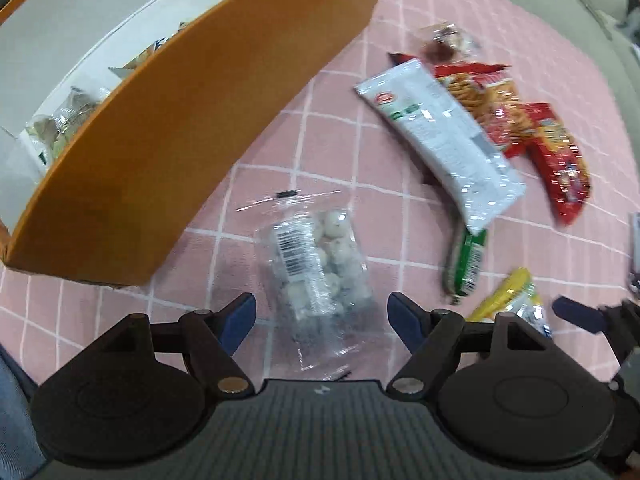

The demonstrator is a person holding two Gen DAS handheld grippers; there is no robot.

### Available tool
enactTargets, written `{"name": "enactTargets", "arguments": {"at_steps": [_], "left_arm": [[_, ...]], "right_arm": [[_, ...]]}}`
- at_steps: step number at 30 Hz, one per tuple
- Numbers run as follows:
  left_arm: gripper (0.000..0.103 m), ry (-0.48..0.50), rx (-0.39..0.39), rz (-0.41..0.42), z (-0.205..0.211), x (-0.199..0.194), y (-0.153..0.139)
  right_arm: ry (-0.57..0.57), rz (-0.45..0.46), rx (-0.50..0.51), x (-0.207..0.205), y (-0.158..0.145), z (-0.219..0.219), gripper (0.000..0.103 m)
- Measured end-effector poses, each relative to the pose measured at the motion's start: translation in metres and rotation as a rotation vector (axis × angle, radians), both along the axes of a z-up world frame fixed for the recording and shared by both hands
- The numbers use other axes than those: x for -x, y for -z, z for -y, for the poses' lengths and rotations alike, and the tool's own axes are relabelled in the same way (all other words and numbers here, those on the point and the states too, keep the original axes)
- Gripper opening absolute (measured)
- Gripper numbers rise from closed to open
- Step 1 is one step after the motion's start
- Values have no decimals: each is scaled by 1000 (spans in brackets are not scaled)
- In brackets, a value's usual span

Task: Organize snacks
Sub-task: 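Grasp the clear tray of white balls with the left tool while the right tool grasps the yellow Amer bag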

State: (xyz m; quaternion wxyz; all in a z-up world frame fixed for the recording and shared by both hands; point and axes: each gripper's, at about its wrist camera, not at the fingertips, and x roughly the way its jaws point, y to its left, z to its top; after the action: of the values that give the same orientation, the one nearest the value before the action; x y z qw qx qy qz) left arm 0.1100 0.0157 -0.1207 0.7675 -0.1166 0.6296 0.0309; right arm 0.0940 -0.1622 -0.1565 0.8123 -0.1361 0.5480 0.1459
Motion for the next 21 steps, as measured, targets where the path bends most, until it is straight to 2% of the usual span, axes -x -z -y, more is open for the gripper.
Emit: {"name": "enactTargets", "arguments": {"at_steps": [6, 9, 11, 13, 21], "left_arm": [[87, 10, -10, -15, 2, -3, 9], [86, 31, -25, -9, 5, -5, 9], [78, 46, -34, -6, 7, -5, 9], [70, 60, -50, 2, 9, -5, 8], [65, 128, -52, 3, 14, -4, 3]], "right_arm": [[67, -33, -42, -3, 7, 4, 74], [62, -16, -25, 0, 5, 1, 64], [64, -7, -25, 1, 4, -1, 52], [67, -5, -23, 1, 2, -1, 50], [62, -20, -8, 1, 2, -5, 50]]}}
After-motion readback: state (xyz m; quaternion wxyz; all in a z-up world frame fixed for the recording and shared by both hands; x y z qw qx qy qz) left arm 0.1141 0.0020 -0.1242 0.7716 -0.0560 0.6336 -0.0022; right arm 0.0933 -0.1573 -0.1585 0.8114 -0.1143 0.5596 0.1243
